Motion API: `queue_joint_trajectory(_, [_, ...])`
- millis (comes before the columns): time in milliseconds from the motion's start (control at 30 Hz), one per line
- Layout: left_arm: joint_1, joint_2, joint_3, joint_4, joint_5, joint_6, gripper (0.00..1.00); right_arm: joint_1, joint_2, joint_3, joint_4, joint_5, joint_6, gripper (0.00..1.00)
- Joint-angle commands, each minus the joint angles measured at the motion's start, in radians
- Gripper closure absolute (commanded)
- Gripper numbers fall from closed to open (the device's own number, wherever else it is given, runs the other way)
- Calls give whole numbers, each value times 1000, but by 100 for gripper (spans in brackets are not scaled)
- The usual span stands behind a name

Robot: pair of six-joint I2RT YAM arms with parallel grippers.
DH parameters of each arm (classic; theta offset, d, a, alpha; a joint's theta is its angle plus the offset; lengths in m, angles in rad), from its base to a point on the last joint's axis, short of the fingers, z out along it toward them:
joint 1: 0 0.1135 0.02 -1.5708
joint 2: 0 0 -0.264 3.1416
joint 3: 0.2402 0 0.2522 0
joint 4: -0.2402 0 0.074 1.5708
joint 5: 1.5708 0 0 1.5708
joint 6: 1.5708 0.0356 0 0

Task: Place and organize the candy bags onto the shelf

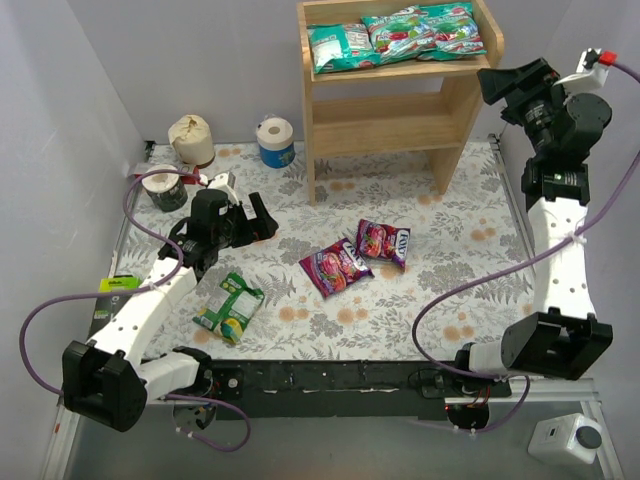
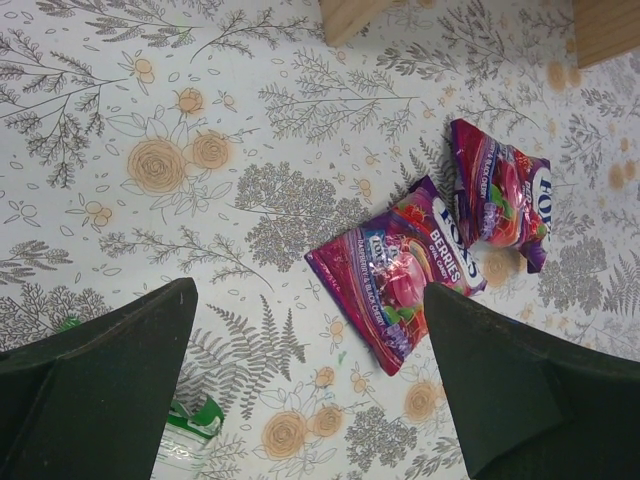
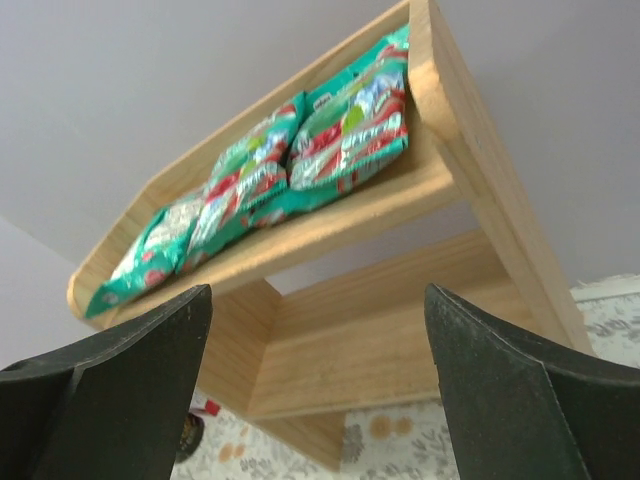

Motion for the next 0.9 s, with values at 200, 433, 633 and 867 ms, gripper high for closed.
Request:
queue_joint_trajectory(200, [6, -62, -13, 15, -26, 9, 2, 21, -326, -417, -28, -204, -176, 7])
queue_joint_trajectory(433, [6, -54, -5, 15, -5, -20, 2, 315, -438, -710, -73, -96, -182, 13])
queue_joint_trajectory(633, [6, -36, -11, 4, -3, -50, 2, 613, -383, -954, -59, 27, -159, 17])
queue_joint_trajectory(867, [6, 12, -2, -11, 5, -97, 2, 684, -284, -999, -105, 72, -185, 20])
